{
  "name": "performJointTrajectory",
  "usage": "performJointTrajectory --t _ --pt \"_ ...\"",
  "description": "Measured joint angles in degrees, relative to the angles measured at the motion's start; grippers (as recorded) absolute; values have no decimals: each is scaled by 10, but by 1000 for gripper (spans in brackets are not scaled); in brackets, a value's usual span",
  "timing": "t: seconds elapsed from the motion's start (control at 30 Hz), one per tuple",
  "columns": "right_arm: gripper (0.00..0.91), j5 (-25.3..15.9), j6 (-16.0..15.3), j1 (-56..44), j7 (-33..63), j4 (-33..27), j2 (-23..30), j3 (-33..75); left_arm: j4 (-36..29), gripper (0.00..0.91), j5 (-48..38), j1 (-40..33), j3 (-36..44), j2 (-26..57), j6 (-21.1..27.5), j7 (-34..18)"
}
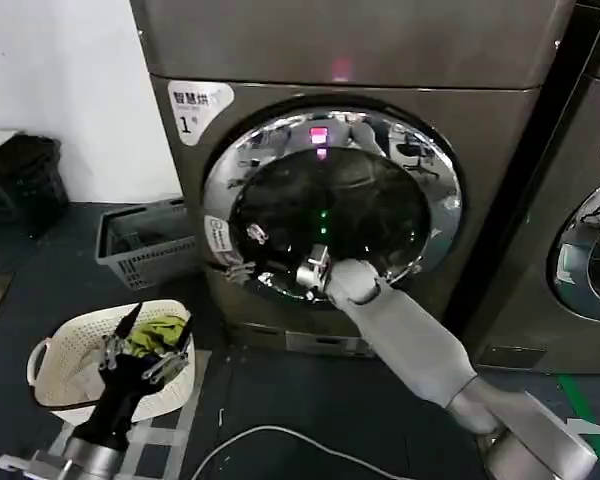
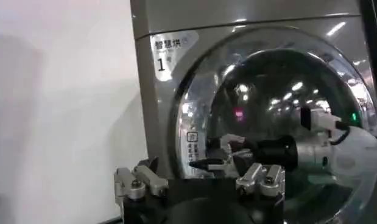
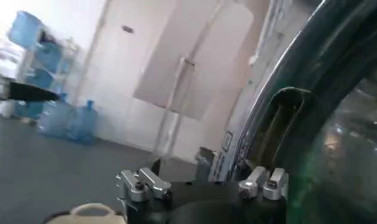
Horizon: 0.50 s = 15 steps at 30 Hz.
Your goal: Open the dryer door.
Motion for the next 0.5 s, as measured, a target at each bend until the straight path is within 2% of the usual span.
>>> performJointTrajectory --t 0.23,0.5 --pt "907 38 -2 -29 -91 40 -33 27 0 907 -3 -6 -11 7 1 3" --pt "907 51 -19 -61 -138 111 -76 48 0 907 -49 -21 -48 20 16 15"
